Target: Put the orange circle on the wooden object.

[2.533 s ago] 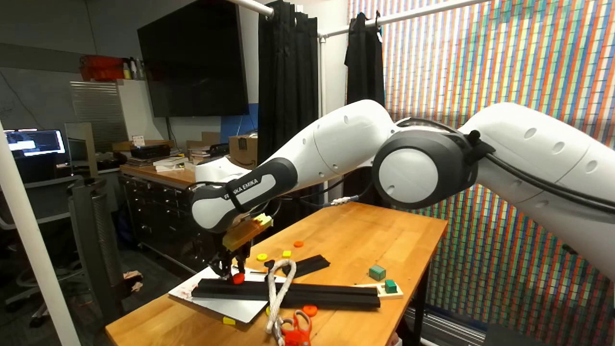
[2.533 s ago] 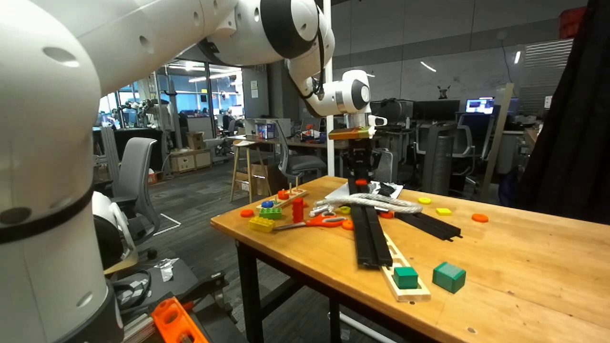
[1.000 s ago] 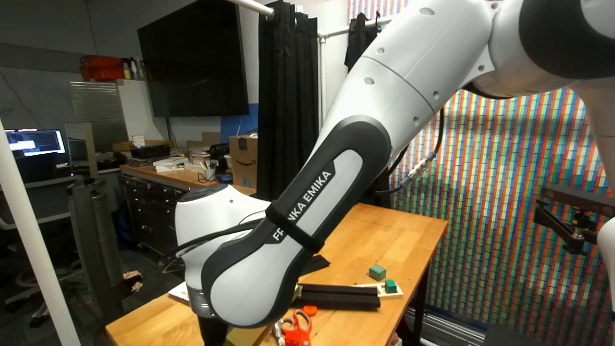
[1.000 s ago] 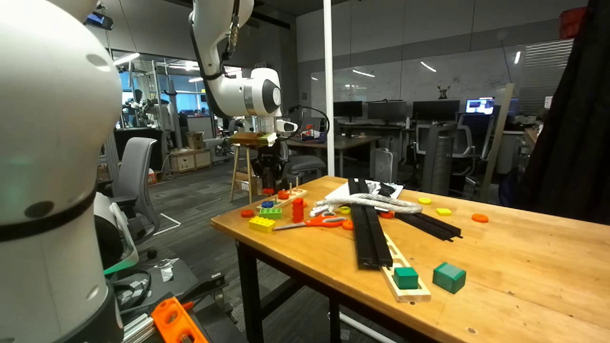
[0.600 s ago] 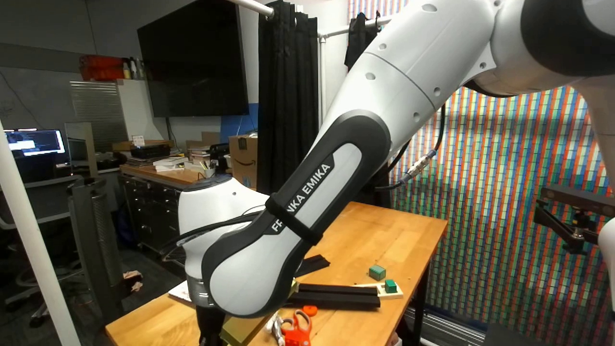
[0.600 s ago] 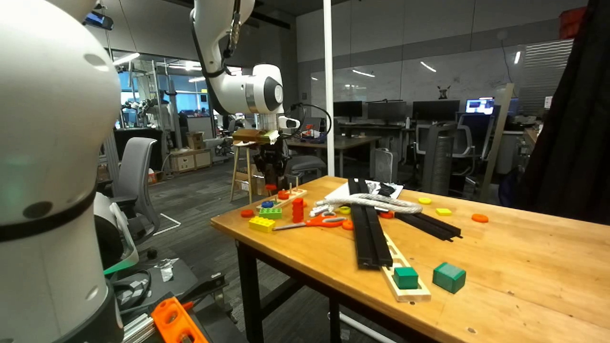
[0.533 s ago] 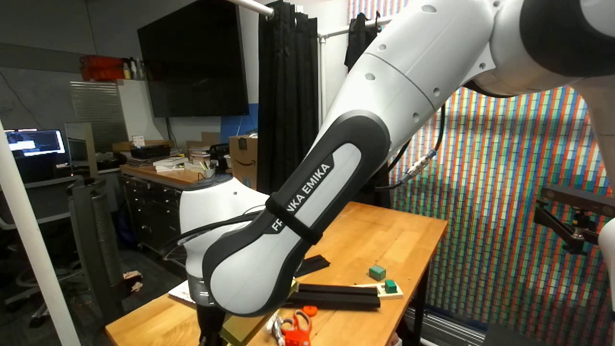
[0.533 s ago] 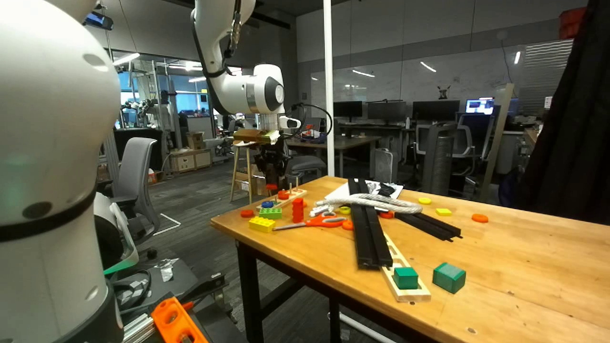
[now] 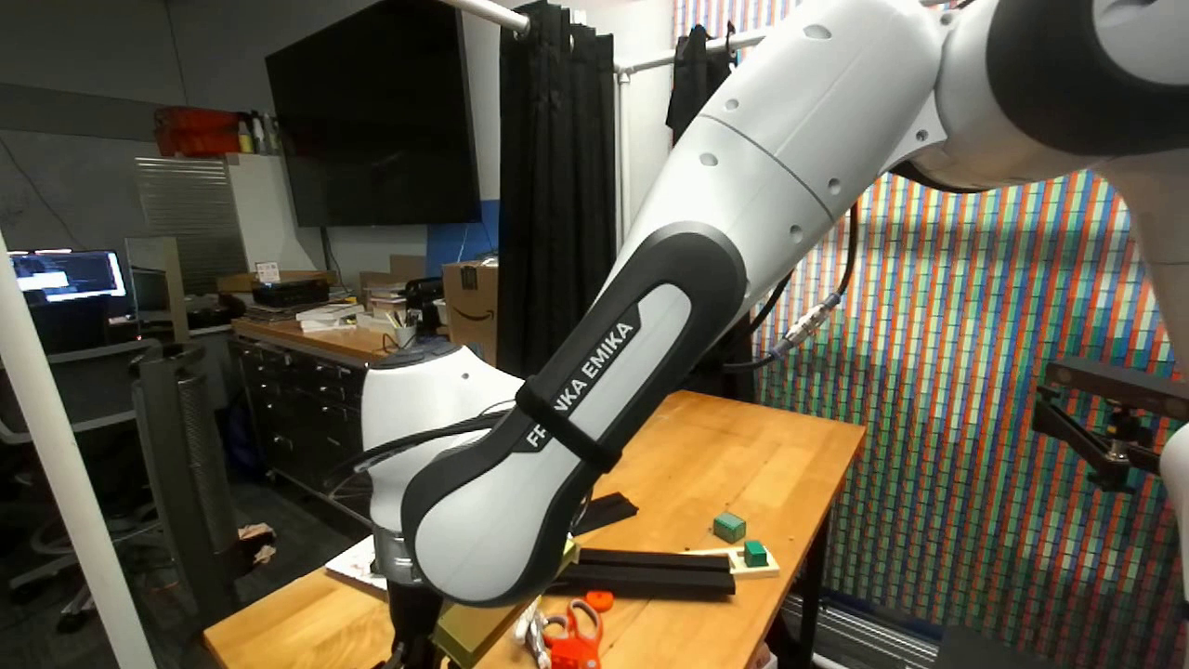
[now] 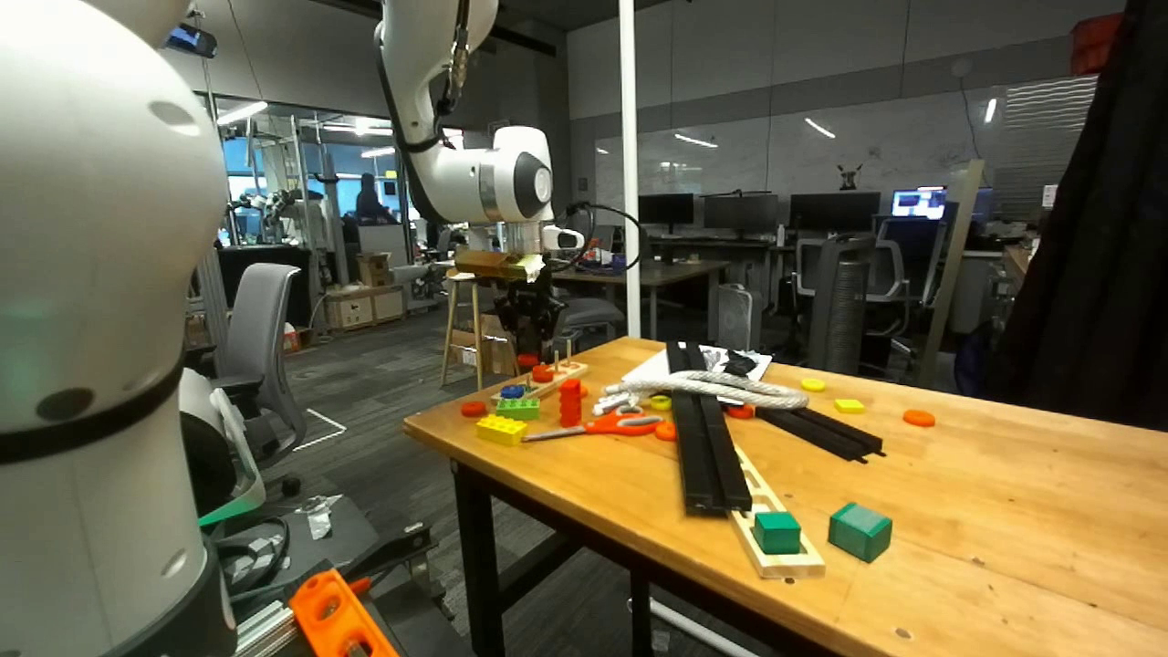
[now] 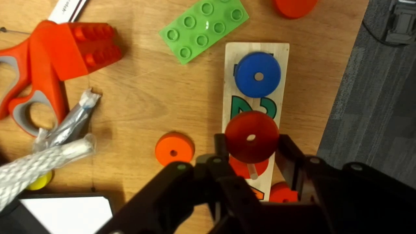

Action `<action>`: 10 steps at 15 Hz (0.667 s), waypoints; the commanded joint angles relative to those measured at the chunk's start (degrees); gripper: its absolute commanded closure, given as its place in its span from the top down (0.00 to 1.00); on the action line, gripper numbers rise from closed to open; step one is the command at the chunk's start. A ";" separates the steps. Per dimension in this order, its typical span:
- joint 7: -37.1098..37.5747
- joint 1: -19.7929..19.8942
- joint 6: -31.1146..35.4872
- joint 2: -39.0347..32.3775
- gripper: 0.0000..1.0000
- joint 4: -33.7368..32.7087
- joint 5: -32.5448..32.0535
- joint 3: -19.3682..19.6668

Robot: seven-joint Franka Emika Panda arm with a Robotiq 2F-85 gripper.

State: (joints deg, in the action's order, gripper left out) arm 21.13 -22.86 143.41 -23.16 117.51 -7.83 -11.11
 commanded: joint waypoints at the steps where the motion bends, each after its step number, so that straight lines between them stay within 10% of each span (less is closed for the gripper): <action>1: -3.34 1.45 1.89 -0.84 0.18 -0.13 2.63 -0.52; 10: -9.31 3.81 2.14 -3.55 0.18 -2.00 7.27 -1.23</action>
State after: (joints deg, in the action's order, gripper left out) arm 14.63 -20.22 144.74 -25.59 117.14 -2.83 -11.23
